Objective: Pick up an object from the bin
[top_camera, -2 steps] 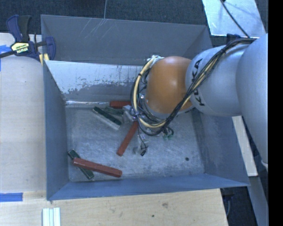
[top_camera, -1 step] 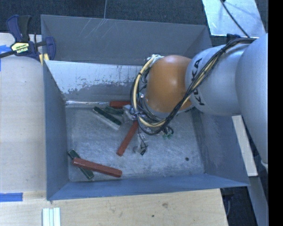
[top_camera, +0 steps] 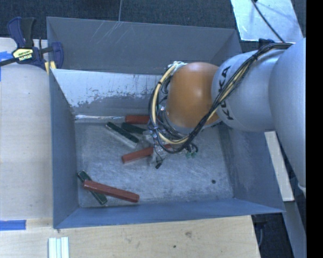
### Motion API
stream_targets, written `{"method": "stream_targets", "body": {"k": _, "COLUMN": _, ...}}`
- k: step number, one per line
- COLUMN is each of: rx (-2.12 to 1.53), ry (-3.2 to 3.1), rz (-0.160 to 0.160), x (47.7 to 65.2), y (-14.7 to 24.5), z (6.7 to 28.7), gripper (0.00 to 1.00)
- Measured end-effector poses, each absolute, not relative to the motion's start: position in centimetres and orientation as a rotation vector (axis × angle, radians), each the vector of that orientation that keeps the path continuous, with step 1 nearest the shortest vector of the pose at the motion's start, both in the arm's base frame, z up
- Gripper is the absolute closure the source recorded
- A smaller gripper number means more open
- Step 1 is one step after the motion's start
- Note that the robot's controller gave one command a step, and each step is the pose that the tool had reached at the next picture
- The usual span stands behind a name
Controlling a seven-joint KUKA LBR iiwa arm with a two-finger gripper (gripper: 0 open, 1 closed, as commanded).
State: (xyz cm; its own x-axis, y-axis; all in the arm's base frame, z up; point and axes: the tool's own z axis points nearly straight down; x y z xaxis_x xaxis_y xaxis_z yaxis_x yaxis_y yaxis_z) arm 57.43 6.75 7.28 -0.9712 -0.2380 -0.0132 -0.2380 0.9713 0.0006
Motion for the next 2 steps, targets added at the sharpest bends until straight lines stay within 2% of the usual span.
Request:
{"method": "stream_targets", "body": {"k": 1, "rx": -0.371, "ry": 3.112, "rz": 0.000, "x": 57.6, "y": 6.7, "z": 11.2, "gripper": 1.00}}
{"method": "stream_targets", "body": {"k": 2, "rx": -0.366, "ry": 3.110, "rz": 0.000, "x": 57.8, "y": 6.7, "z": 16.6, "gripper": 1.00}}
